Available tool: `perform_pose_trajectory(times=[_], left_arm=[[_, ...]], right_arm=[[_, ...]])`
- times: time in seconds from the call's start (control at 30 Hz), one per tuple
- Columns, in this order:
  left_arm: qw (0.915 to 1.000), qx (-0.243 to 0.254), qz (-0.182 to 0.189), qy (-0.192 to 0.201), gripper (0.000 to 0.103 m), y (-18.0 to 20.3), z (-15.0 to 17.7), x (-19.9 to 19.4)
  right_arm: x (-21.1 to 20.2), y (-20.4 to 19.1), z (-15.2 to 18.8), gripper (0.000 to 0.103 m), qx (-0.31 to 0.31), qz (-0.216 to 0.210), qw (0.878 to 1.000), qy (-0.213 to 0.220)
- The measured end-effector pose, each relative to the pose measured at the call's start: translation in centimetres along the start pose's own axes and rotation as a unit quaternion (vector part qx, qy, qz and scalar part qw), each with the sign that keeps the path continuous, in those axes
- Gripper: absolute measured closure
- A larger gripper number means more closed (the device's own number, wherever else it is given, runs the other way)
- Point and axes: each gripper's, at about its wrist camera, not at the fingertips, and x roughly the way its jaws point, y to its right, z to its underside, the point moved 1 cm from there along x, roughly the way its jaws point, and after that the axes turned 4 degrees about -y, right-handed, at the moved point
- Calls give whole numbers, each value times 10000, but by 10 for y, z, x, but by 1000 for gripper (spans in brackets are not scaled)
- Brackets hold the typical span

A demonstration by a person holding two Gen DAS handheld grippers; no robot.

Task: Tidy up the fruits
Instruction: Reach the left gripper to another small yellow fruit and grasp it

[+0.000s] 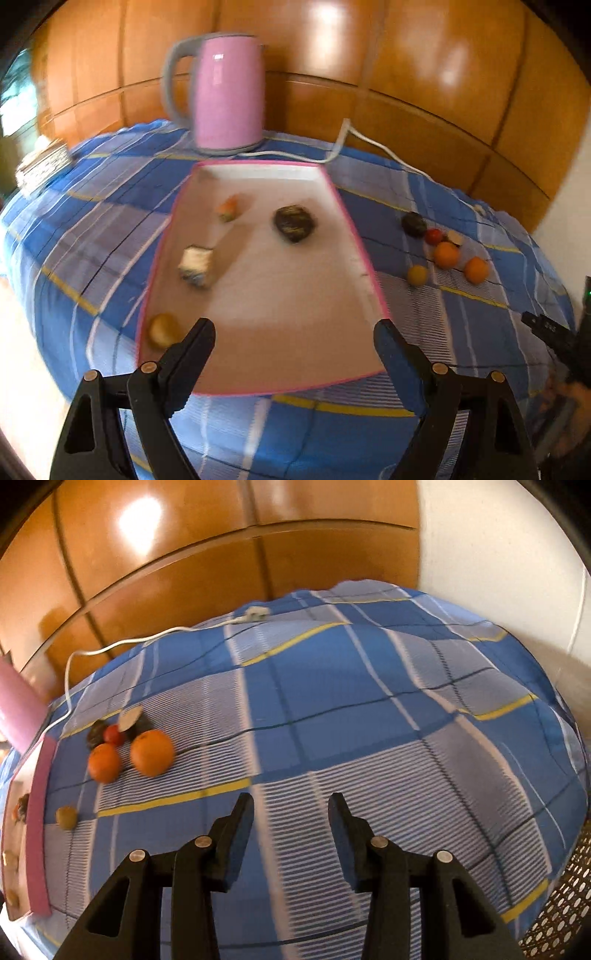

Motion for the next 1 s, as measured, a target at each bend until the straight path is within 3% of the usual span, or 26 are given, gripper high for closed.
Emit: perform_pose_trajectory(times=[0.3, 0.53, 0.8, 1.0], left_arm=[[9928, 1053, 545, -146, 24, 64, -34, 13], [9825, 1534, 843, -638, 47, 95, -48, 46], [9758, 1813, 837, -896, 48, 117, -52, 76], [9760, 1765, 823, -973, 48, 121, -56, 89]], right_arm=[[-1, 16, 0, 61, 141, -3, 9999, 65], [-7, 20, -3, 61, 163, -48, 9997, 188], [-5, 24, -4, 61, 189, -144, 9996, 157], [-5, 33, -6, 61, 304, 4, 9993, 227]])
